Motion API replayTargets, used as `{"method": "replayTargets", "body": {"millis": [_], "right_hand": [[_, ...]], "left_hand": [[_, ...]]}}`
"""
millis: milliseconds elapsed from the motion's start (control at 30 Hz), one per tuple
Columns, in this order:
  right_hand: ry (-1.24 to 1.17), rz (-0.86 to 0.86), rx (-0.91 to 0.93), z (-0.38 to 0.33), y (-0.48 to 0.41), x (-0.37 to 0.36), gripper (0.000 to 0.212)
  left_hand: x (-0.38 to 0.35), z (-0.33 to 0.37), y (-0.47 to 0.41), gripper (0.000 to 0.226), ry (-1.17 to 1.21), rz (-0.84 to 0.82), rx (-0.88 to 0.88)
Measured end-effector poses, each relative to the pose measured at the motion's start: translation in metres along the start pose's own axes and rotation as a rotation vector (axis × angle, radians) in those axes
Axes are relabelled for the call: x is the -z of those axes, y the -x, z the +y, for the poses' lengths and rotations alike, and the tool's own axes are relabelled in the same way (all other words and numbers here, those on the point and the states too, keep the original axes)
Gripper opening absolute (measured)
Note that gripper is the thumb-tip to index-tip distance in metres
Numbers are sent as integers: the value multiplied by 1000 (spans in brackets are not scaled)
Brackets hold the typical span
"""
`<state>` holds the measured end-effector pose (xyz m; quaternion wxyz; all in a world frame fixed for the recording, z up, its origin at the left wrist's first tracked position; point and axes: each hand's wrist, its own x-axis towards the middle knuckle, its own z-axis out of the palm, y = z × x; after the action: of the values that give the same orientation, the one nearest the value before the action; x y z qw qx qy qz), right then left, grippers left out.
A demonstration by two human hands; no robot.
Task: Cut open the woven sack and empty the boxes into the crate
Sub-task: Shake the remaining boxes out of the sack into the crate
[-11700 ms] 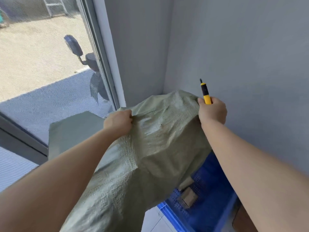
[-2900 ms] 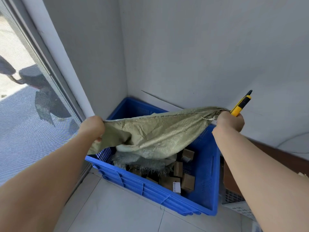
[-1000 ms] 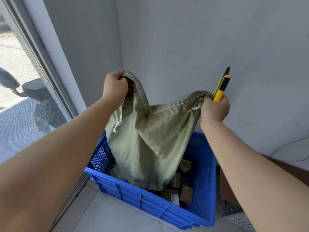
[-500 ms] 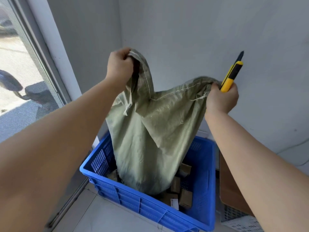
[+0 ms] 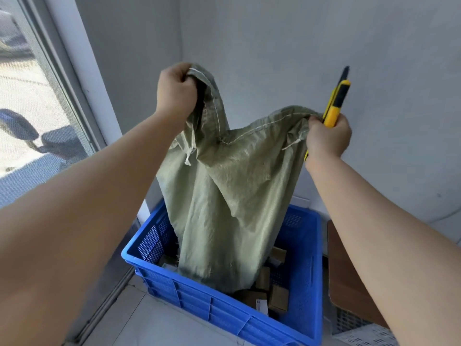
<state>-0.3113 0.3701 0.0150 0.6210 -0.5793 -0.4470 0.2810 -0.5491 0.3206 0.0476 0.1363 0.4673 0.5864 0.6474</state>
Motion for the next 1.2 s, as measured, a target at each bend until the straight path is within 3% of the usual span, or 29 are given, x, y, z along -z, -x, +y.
{"method": "replayTargets", "body": {"millis": [200, 400, 600, 800, 1033, 1200], "right_hand": [[-247, 71, 115, -43, -12, 0, 33], [-273, -46, 3, -41, 0, -4, 28], [-630, -109, 87, -106, -16, -3, 18], [-451, -154, -128, -71, -4, -14, 24], [-538, -91, -42, -100, -10, -9, 21], [-315, -169, -165, -62, -9, -14, 22]], "left_hand": [[16, 35, -18, 37, 131, 158, -74], [5, 5, 5, 36, -99, -23, 31], [-2, 4, 1, 37, -120, -23, 32], [-3, -3, 13, 26, -190, -109, 29], [6, 43, -25, 36, -14, 61, -169], [3, 5, -8, 32, -252, -95, 1]]}}
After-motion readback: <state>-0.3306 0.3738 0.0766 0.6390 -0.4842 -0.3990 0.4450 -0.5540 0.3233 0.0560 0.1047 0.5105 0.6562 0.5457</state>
